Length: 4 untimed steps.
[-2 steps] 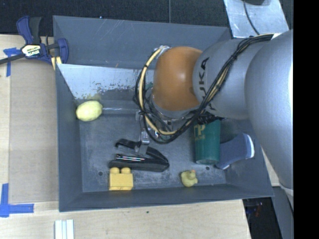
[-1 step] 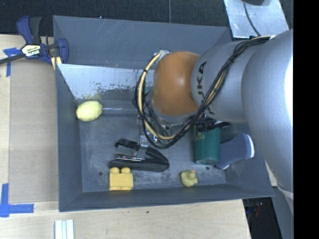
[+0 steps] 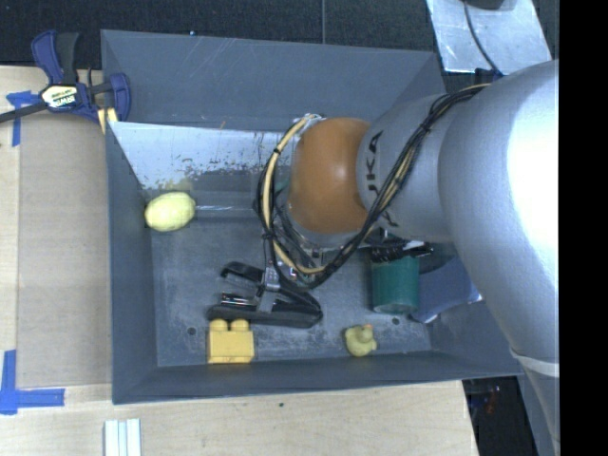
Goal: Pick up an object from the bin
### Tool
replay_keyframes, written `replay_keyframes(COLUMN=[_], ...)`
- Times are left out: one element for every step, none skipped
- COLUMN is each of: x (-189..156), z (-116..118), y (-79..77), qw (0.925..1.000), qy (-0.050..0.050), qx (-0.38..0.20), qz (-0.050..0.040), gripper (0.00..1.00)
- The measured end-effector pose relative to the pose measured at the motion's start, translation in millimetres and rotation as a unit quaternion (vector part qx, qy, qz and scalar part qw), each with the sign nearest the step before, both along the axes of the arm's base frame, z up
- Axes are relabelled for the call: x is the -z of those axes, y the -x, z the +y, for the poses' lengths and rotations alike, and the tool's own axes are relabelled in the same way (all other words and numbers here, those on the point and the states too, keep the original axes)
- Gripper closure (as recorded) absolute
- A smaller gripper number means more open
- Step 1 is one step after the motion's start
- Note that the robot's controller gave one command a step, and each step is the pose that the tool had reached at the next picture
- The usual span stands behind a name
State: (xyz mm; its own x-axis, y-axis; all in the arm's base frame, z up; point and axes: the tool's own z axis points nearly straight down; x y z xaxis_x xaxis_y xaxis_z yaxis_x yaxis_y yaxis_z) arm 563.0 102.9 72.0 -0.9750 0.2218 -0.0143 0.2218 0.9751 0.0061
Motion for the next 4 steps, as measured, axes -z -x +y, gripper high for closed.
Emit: replay_keyframes(x=[-2, -2, -8, -14], z=[8, 8, 8, 8], y=[14.4, 14.4, 14.3, 14.7], qw=[0.9987, 0.9987, 0.9987, 0.9987], qy=[-0.002, -0.002, -0.002, -0.002], qx=[0.05, 0.05, 0.05, 0.051], qz=[-0.0023, -0.0023, -0.0042, -0.0042], gripper=[1.0, 1.0, 1.0, 1.0])
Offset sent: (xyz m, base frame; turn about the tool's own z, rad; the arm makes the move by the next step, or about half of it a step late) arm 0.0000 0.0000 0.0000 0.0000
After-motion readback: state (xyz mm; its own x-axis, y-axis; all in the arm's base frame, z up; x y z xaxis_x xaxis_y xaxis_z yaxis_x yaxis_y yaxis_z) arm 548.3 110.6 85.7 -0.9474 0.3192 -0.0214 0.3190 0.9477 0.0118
